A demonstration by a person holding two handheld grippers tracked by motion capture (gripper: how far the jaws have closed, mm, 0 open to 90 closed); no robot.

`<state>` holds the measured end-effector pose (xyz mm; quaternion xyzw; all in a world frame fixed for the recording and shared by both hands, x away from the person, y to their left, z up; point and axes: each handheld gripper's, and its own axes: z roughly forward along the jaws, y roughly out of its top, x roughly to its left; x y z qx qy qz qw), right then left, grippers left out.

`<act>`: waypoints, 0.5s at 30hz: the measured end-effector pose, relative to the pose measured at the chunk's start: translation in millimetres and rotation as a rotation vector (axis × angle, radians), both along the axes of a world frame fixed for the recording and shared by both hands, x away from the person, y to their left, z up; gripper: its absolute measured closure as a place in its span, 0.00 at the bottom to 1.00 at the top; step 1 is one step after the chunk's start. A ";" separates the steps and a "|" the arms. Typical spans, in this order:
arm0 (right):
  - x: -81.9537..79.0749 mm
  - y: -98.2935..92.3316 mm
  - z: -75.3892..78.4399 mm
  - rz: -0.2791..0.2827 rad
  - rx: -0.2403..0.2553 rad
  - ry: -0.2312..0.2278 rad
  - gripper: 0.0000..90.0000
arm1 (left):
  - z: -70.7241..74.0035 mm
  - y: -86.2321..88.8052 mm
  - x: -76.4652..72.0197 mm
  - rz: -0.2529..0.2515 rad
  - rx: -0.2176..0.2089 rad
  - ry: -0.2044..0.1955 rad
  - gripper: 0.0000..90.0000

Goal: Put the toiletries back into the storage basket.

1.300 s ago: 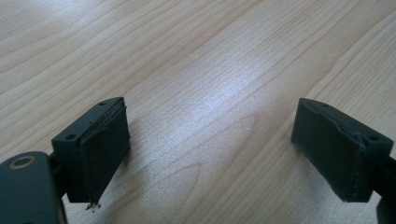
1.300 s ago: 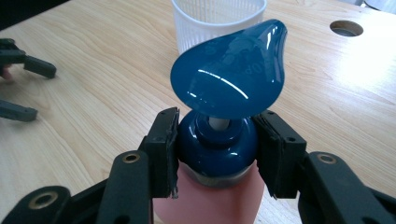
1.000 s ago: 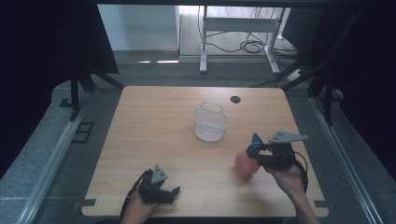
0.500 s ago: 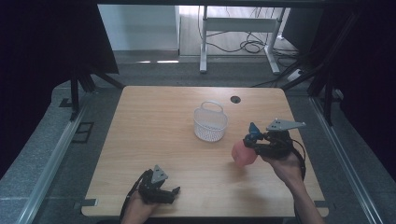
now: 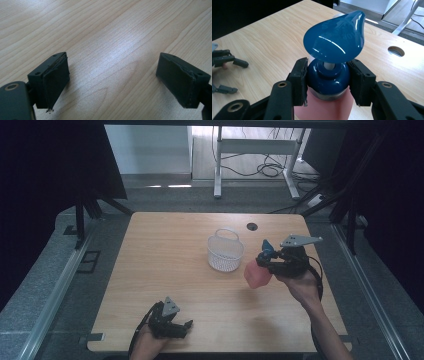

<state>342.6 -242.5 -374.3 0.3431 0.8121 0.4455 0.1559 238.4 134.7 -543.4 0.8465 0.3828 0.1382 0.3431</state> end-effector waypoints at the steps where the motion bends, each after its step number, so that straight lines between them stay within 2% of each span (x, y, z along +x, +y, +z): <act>1: 0.0 0.0 0.0 0.000 0.000 0.000 0.59 | 0.0 0.0 0.0 0.000 0.000 0.000 0.12; 15: 19.7 18.5 18.9 0.013 0.007 -0.012 0.59 | 0.0 0.0 0.0 -0.001 0.000 0.000 0.12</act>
